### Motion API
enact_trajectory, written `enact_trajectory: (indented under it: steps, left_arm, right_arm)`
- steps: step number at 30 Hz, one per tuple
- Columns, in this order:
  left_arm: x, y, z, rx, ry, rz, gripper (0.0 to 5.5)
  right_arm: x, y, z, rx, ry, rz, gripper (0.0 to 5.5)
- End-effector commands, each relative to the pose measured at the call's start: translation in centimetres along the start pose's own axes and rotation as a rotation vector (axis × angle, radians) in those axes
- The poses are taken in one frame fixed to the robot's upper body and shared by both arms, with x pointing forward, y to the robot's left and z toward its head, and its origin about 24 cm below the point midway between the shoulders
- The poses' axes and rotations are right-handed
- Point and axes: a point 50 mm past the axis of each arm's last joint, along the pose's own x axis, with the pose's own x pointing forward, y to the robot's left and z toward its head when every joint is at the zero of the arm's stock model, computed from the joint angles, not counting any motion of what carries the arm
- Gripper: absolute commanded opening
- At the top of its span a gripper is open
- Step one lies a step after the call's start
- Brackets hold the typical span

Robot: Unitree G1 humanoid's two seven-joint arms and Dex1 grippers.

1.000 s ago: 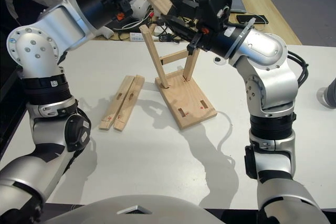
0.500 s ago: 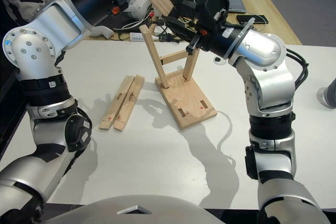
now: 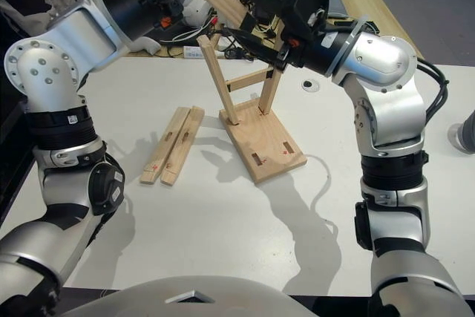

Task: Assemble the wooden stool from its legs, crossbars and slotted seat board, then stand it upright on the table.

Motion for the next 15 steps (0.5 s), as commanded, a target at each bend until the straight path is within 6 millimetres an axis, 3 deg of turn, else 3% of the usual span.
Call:
enact_trajectory:
  steps: [1,8,12,15]
  left_arm:
    - [-2.1,1.9,0.0,-0.069,-0.060,0.147,0.40]
    - [-8.2,3.1,1.6,-0.064,-0.112,0.379,0.40]
    - [-10.4,3.2,-1.9,0.012,0.067,0.544,0.40]
    - [-10.8,3.9,-4.9,0.062,0.191,0.672,0.40]
  right_arm:
    - [-0.2,0.3,-0.2,0.119,-0.011,-0.087,3.29]
    - [-0.9,0.6,-0.2,0.470,-0.086,-0.334,3.29]
    - [-1.3,2.0,-0.9,0.639,-0.086,-0.430,3.29]
    - [-2.1,3.3,-2.3,0.688,-0.013,-0.445,3.29]
